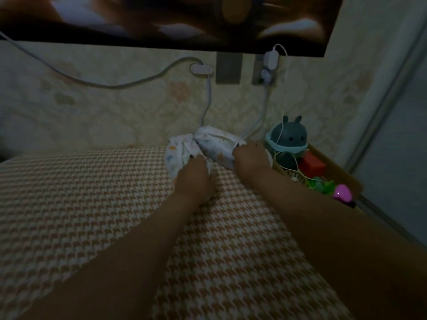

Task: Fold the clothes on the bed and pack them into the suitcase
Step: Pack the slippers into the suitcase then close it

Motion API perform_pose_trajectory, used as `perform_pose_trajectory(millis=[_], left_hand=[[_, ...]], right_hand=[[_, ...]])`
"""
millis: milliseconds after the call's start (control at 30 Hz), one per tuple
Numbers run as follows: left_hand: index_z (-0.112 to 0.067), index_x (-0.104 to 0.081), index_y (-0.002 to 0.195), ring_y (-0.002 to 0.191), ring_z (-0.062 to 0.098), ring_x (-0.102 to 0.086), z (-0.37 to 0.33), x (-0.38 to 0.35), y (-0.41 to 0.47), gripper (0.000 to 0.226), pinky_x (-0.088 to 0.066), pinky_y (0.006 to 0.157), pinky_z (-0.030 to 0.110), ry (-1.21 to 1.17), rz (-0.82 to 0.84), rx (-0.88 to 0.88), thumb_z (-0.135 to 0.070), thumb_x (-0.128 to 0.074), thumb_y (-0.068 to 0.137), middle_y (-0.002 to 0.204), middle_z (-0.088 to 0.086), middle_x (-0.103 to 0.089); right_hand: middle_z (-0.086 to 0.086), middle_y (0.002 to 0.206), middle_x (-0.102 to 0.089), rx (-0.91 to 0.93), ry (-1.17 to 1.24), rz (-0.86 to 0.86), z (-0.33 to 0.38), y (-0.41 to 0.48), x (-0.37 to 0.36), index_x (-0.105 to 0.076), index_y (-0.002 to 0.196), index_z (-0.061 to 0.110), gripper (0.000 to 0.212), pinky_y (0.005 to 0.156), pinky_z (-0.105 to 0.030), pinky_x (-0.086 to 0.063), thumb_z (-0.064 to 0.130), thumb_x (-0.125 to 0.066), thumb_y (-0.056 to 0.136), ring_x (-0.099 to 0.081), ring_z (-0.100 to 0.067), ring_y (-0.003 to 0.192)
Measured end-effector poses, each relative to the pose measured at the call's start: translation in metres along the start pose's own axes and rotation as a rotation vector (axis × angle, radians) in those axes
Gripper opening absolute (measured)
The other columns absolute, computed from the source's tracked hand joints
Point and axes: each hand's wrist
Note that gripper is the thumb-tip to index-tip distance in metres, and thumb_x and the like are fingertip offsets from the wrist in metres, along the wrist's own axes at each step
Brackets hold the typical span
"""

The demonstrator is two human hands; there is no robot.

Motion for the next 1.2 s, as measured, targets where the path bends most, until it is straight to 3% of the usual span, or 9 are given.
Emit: perform_pose_trajectory(millis=[100, 200, 267, 400, 533, 667, 967, 1100, 1200], left_hand=[[0.007, -0.056, 0.113, 0.093, 0.034, -0.057, -0.009, 0.013, -0.014, 0.035, -0.038, 0.08, 0.032, -0.023, -0.024, 0.001, -0.023, -0.051, 0.096, 0.102, 0.023, -0.061], [-0.004, -0.058, 0.096, 0.083, 0.03, -0.058, -0.019, 0.026, -0.041, 0.023, -0.034, 0.066, 0.029, -0.022, -0.047, -0.011, -0.026, -0.055, 0.095, 0.091, 0.016, -0.062], [-0.01, -0.059, 0.095, 0.079, 0.027, -0.059, -0.026, 0.035, -0.058, 0.025, -0.035, 0.061, 0.028, 0.044, -0.037, 0.018, -0.034, -0.056, 0.093, 0.088, 0.01, -0.063], [-0.018, -0.061, 0.098, 0.074, 0.021, -0.059, -0.048, 0.055, -0.094, 0.025, -0.035, 0.057, 0.026, 0.074, -0.01, 0.058, -0.041, -0.056, 0.091, 0.081, 0.001, -0.061], [-0.02, -0.06, 0.097, 0.053, 0.007, -0.044, -0.08, 0.074, -0.14, 0.02, -0.027, 0.044, 0.023, 0.019, 0.034, 0.05, -0.038, -0.059, 0.088, 0.061, -0.01, -0.047], [-0.019, -0.062, 0.092, 0.052, 0.003, -0.042, -0.115, 0.094, -0.193, 0.016, -0.022, 0.042, 0.013, -0.076, 0.083, 0.021, -0.034, -0.059, 0.088, 0.059, -0.011, -0.047], [-0.022, -0.058, 0.082, 0.061, 0.006, -0.051, -0.154, 0.132, -0.29, 0.022, -0.028, 0.046, 0.015, -0.074, 0.234, -0.091, -0.043, -0.059, 0.084, 0.069, -0.006, -0.056], [-0.017, -0.055, 0.066, 0.054, 0.012, -0.05, -0.159, 0.143, -0.302, 0.031, -0.039, 0.049, 0.03, -0.066, 0.328, -0.064, -0.041, -0.052, 0.086, 0.06, -0.002, -0.053], [-0.015, -0.068, 0.084, 0.082, 0.021, -0.061, -0.158, 0.154, -0.293, 0.025, -0.053, 0.074, 0.038, -0.108, 0.184, 0.016, -0.027, -0.047, 0.091, 0.087, 0.006, -0.065]], right_hand=[[-0.01, 0.087, -0.067, 0.04, 0.138, -0.105, 0.004, -0.028, 0.011, -0.063, 0.081, 0.018, 0.009, 0.075, -0.034, -0.045, 0.025, -0.06, 0.086, -0.063, -0.029, 0.086], [-0.007, 0.05, -0.056, 0.085, 0.28, -0.229, 0.01, -0.065, 0.016, -0.055, 0.049, 0.016, 0.032, 0.046, -0.023, -0.031, 0.018, -0.085, 0.059, -0.055, -0.026, 0.045], [-0.01, 0.053, -0.058, 0.054, 0.381, -0.208, 0.012, -0.086, 0.025, -0.059, 0.052, 0.01, 0.029, 0.049, -0.026, -0.032, 0.019, -0.083, 0.066, -0.058, -0.029, 0.049], [-0.01, 0.091, -0.066, 0.028, 0.369, -0.019, 0.007, -0.131, 0.049, -0.066, 0.087, 0.011, 0.024, 0.064, -0.028, -0.033, 0.031, -0.054, 0.093, -0.062, -0.028, 0.088], [0.001, 0.064, -0.048, 0.007, 0.463, 0.091, 0.0, -0.189, 0.082, -0.042, 0.058, 0.018, 0.037, 0.049, -0.026, -0.026, 0.032, -0.056, 0.09, -0.048, -0.019, 0.062], [0.004, 0.055, -0.034, 0.015, 0.508, 0.227, 0.003, -0.257, 0.12, -0.035, 0.052, 0.022, 0.046, 0.045, -0.024, -0.018, 0.031, -0.056, 0.092, -0.028, -0.008, 0.05], [0.002, 0.045, -0.033, 0.026, 0.699, 0.269, 0.005, -0.36, 0.167, -0.036, 0.047, 0.019, 0.047, 0.045, -0.026, -0.024, 0.029, -0.061, 0.086, -0.032, -0.011, 0.043], [-0.001, 0.046, -0.036, -0.096, 0.857, 0.214, -0.005, -0.364, 0.176, -0.037, 0.047, 0.018, 0.047, 0.048, -0.027, -0.03, 0.026, -0.057, 0.088, -0.034, -0.01, 0.044], [-0.007, 0.066, -0.052, -0.327, 0.904, 0.117, -0.018, -0.358, 0.175, -0.053, 0.063, 0.012, 0.025, 0.056, -0.03, -0.041, 0.025, -0.056, 0.084, -0.05, -0.016, 0.061]])
Point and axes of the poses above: each hand's wrist, its own y-axis towards the middle knuckle, its own x-axis out of the back of the hand, z = x × y
